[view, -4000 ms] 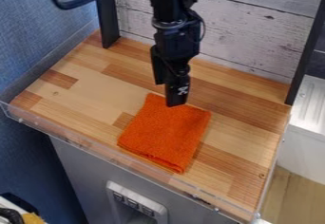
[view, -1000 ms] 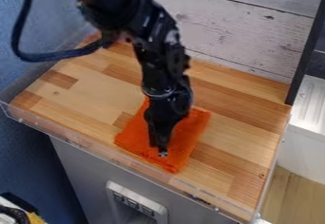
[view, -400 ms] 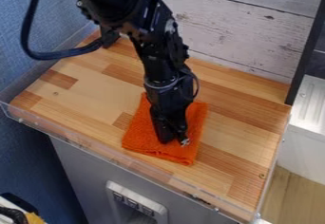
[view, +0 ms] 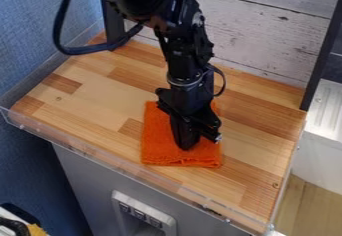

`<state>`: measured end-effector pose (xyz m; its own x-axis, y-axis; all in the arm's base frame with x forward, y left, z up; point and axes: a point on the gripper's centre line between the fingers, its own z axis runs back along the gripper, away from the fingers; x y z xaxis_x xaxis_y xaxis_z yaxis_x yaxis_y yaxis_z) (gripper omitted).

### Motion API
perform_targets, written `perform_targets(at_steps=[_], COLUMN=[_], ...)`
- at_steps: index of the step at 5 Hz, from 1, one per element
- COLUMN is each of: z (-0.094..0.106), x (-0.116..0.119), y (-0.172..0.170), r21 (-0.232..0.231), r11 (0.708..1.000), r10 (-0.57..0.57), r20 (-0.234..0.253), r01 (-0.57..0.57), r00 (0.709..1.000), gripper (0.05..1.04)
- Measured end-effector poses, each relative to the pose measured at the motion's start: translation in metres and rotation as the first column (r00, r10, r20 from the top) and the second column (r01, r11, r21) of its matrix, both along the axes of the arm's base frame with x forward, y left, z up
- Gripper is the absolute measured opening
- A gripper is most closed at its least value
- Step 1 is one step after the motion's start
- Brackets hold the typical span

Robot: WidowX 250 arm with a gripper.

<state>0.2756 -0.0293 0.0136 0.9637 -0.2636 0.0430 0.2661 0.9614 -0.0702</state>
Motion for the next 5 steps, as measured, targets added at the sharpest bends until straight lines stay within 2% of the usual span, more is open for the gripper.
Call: perform_targets(at_steps=[1,2,3,4,5], z=[-0.003,-0.004,-0.004,0.004,0.018], x=[0.003,0.005,-0.001,0.001,0.015], y=[-0.005,-0.006,-0.005,-0.001,0.009], r21=[0.011,0.037,0.074,0.109,0.121], r11=[0.995,0.984,0.971,0.964,0.958], r10=[0.102,0.174,0.232,0.255,0.272], r20=[-0.045,-0.062,-0.094,-0.108,-0.089], r01=[-0.101,-0.172,-0.226,-0.244,-0.261], r00=[0.994,0.983,0.968,0.961,0.958], gripper=[0.059,0.071,0.210,0.449,0.749])
